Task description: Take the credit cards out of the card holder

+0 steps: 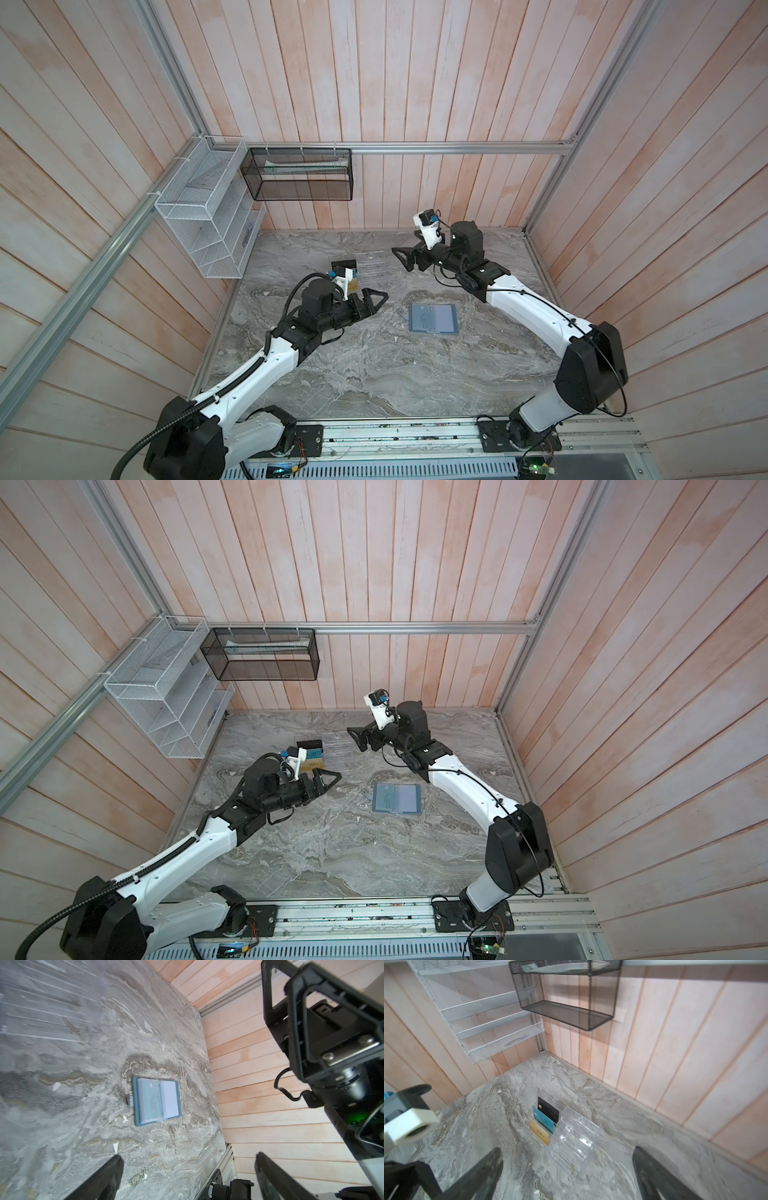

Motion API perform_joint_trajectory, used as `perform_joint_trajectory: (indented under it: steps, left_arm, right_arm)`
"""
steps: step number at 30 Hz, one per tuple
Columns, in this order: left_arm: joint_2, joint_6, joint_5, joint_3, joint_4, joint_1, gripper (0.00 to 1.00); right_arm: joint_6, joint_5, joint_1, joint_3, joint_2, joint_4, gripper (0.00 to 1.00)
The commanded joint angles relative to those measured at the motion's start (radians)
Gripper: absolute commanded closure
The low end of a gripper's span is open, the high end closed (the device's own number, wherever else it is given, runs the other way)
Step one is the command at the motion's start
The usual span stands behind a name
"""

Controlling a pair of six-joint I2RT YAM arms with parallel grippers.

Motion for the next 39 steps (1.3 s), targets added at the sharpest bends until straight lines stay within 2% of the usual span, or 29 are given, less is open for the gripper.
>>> perform_joint_trajectory:
  steps: [1,5,14,20,25,33,39]
  left_arm:
    - [0.070,-0.011,-0.062,0.053,0.060,-0.078,0.00]
    - [0.166,-0.024,-0.053,0.076,0.130,-0.145,0.00]
    - [0.337,-0.009,0.003,0.102,0.197,-0.175,0.00]
    - [0.466,0.027,0.038,0.202,0.151,-0.174,0.00]
    - [0.534,0.008,0.031,0.262,0.151,-0.167,0.00]
    - [0.623,-0.104,0.072,0.264,0.267,-0.149,0.00]
    - [0.689,-0.223,0.130,0.236,0.401,-0.108,0.00]
  right_arm:
    - [0.178,0.082,-0.046,-0.115,-0.083,-0.013,0.02]
    - [0.295,0.104,-0.109,-0.293,-0.177,0.003,0.02]
    - [0.487,-0.020,-0.186,-0.592,-0.192,0.154,0.02]
    - [0.517,-0.148,-0.230,-0.664,-0.103,0.212,0.02]
    - [0.534,-0.186,-0.240,-0.713,-0.063,0.286,0.02]
    - [0.526,-0.201,-0.262,-0.723,-0.039,0.303,0.02]
    - [0.555,-0.223,-0.277,-0.784,-0.012,0.381,0.02]
